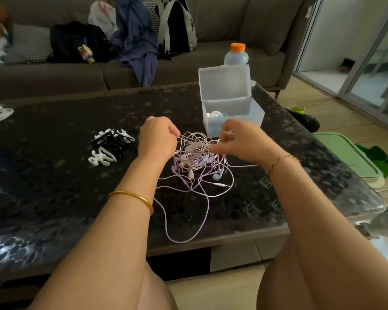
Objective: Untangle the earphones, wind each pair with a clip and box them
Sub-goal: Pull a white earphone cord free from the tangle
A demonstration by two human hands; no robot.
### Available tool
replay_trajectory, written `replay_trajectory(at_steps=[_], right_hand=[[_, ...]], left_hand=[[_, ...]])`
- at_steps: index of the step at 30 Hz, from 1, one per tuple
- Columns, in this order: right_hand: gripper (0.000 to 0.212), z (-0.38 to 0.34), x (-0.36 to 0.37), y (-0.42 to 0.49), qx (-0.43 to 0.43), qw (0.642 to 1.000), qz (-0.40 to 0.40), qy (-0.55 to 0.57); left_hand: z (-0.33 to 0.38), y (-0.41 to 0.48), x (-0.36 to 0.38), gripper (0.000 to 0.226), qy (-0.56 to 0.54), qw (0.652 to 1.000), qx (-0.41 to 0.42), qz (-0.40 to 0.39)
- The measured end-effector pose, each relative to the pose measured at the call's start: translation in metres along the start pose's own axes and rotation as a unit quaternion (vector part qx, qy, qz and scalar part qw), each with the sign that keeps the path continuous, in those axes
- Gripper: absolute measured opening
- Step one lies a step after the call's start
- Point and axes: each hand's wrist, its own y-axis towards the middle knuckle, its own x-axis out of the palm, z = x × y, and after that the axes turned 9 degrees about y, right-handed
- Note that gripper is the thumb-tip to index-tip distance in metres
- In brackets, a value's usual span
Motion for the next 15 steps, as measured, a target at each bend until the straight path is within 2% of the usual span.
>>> replay_trajectory(at_steps=[2,4,8,11,13,15], right_hand=[[0.029,-0.003,0.003,-0.001,-0.01,0.998,-0.042,-0.045],[0.022,-0.004,0.005,-0.001,-0.023,0.999,0.009,-0.039],[0.032,-0.007,0.003,0.0,-0.063,0.992,0.109,-0.021],[0.027,-0.009,0.001,0.003,-0.113,0.979,0.164,-0.033],[0.028,-0.009,0.001,0.004,-0.139,0.97,0.198,-0.016],[0.03,-0.01,0.0,0.003,-0.153,0.963,0.218,0.026]], left_hand=[[0.0,-0.001,0.0,0.024,0.01,1.0,-0.006,0.001],[0.001,0.0,0.0,0.024,0.022,0.999,0.0,-0.025],[0.004,0.001,-0.007,0.027,-0.027,0.991,0.023,-0.129],[0.013,0.001,-0.014,0.028,-0.105,0.985,0.108,-0.083],[0.02,-0.003,-0.015,0.027,-0.131,0.973,0.164,-0.095],[0.021,-0.003,-0.009,0.023,-0.135,0.968,0.175,-0.116]])
